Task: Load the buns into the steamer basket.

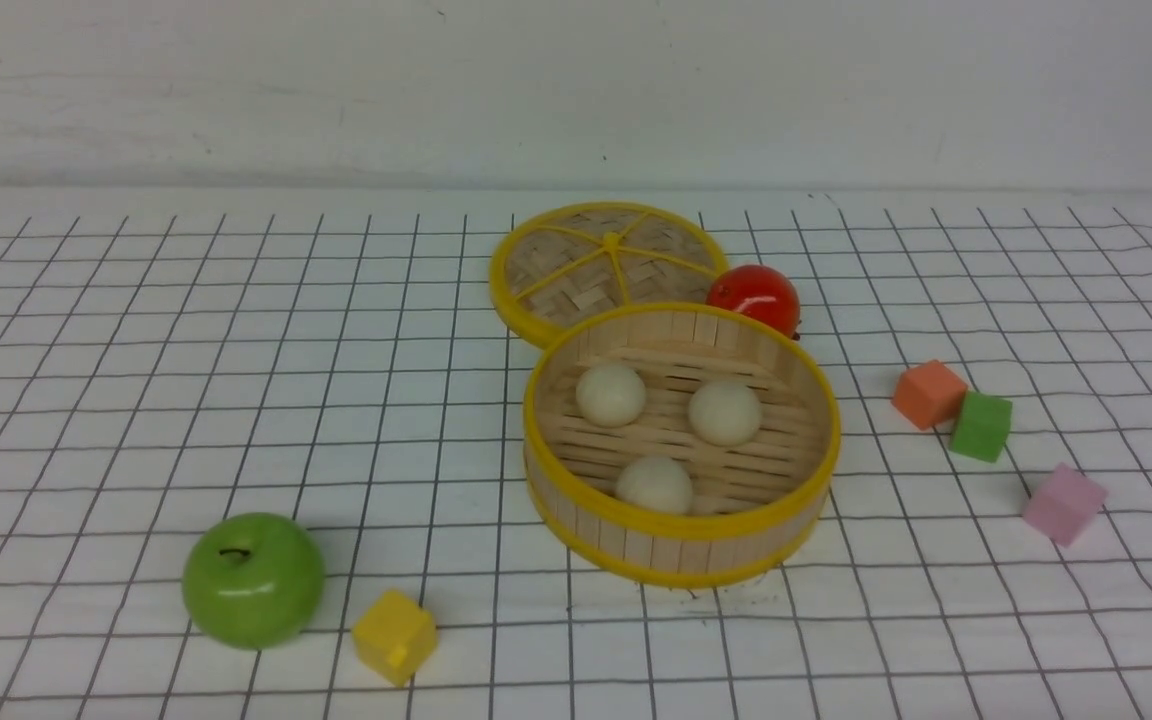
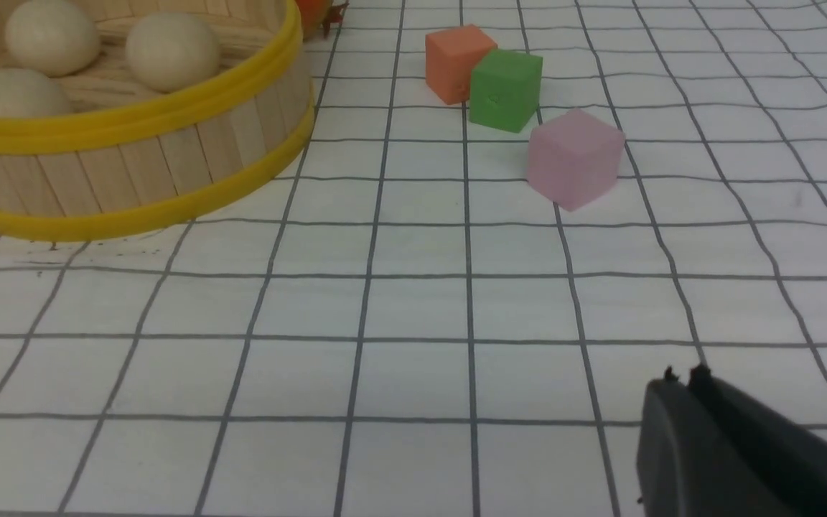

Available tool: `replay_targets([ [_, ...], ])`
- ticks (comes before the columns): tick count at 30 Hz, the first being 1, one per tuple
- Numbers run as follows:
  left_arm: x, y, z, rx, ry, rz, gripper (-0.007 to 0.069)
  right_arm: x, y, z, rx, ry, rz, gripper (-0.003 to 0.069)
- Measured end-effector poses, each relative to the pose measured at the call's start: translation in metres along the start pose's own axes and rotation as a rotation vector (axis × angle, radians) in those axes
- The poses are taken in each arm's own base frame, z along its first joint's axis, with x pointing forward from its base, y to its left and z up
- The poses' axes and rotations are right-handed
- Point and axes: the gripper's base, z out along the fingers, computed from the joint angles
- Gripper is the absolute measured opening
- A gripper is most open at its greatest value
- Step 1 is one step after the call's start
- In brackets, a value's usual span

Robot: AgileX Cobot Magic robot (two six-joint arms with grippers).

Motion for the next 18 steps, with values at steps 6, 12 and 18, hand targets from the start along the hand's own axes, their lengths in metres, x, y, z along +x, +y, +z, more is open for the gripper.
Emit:
replay_targets([
  [6,0.0,0.0,0.0,0.0,0.0,0.0,-0.0013,0.0,0.0,0.0,0.0,0.0,0.0,0.001],
  [12,0.0,0.0,0.0,0.0,0.0,0.0,-0.0013,0.0,0.0,0.0,0.0,0.0,0.0,0.0018],
  [18,0.0,0.0,0.0,0.0,0.0,0.0,-0.0013,0.0,0.0,0.0,0.0,0.0,0.0,0.0023],
])
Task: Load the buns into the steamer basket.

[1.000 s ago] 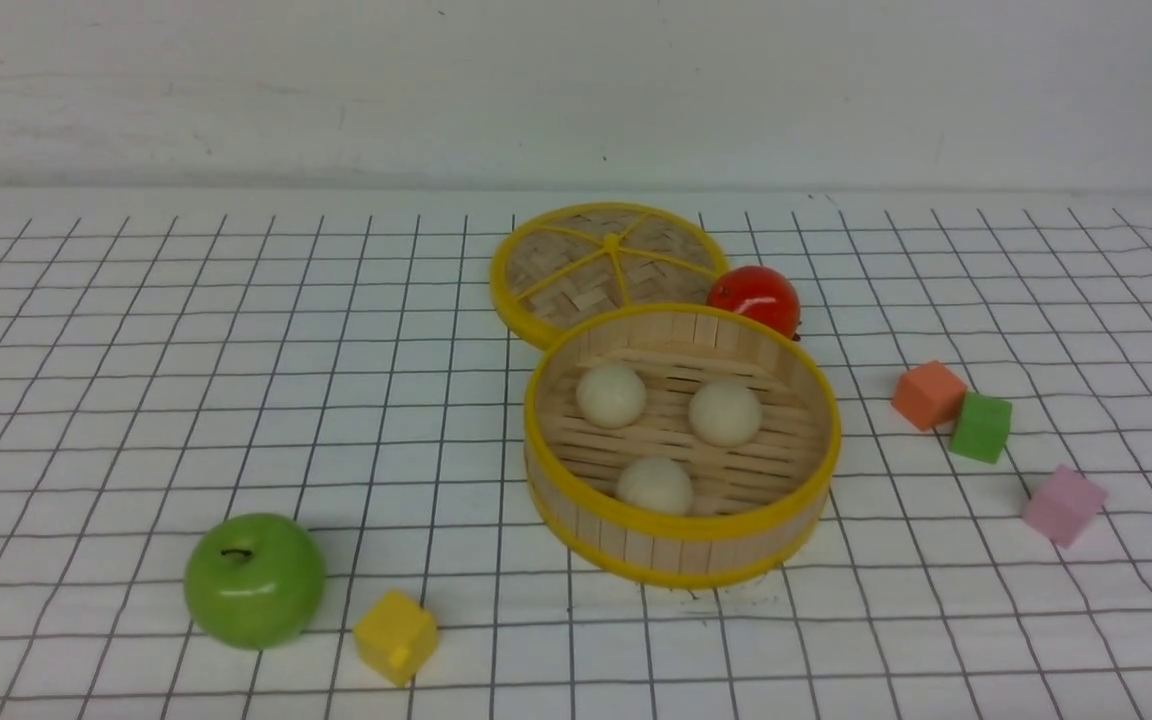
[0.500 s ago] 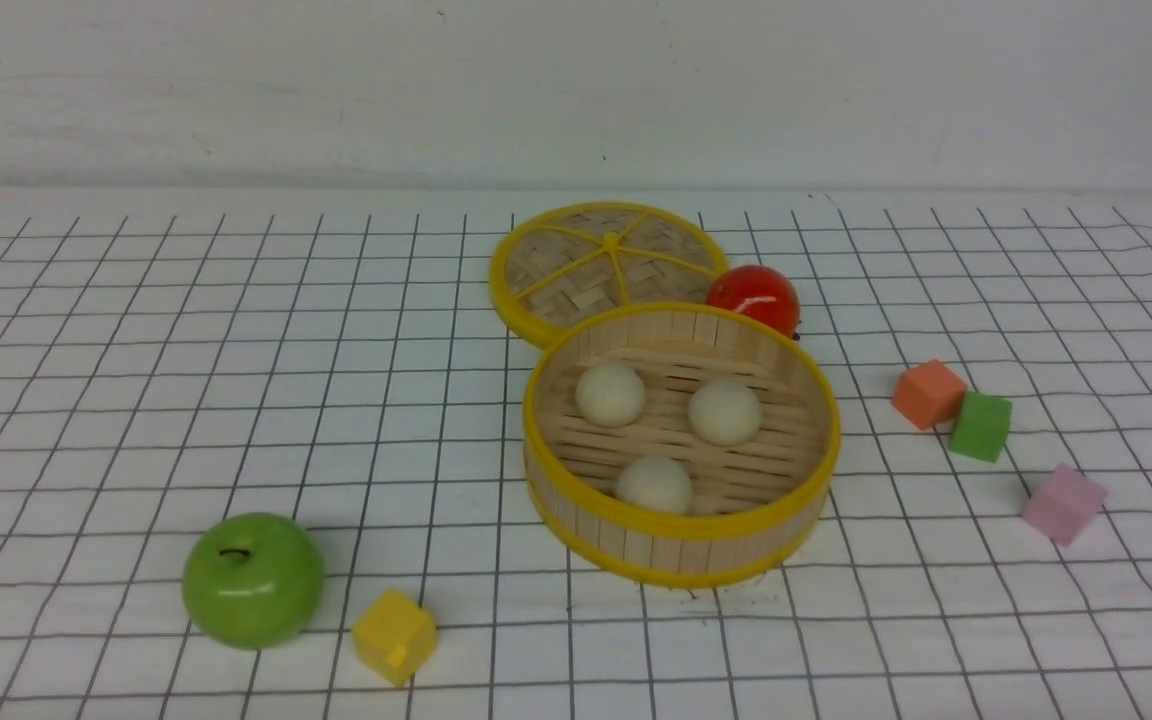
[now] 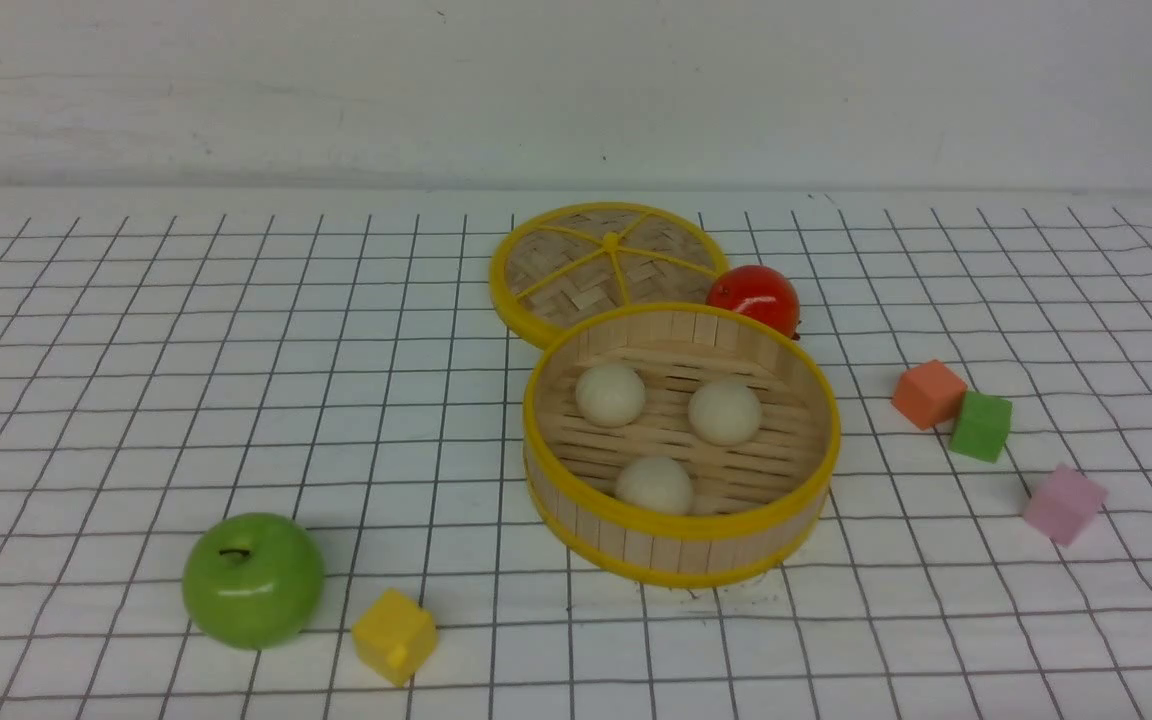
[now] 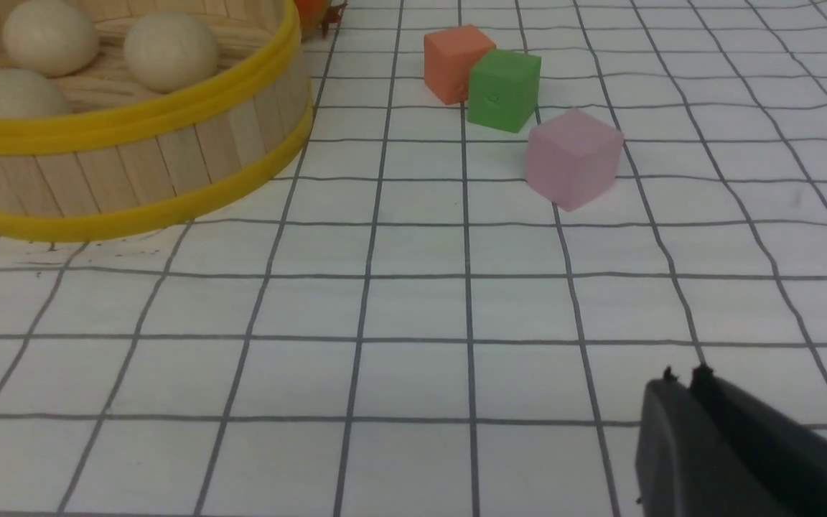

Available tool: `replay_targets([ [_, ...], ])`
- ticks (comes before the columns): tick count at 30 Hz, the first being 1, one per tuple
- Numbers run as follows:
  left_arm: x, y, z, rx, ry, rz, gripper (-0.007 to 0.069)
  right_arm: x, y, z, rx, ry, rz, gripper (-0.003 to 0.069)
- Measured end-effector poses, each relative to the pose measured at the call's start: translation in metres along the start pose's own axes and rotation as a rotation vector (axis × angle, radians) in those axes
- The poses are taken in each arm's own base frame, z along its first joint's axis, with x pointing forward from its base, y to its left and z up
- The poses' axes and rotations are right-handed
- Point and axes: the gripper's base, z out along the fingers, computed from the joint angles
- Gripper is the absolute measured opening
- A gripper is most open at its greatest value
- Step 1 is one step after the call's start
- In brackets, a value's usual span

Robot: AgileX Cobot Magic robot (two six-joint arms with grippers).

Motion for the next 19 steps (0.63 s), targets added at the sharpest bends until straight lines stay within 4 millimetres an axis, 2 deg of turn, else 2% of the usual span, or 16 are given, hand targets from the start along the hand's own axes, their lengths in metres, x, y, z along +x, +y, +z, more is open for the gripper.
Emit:
replay_targets([
  [19,0.0,0.0,0.0,0.0,0.0,0.0,-0.0013,0.0,0.0,0.0,0.0,0.0,0.0,0.0045],
])
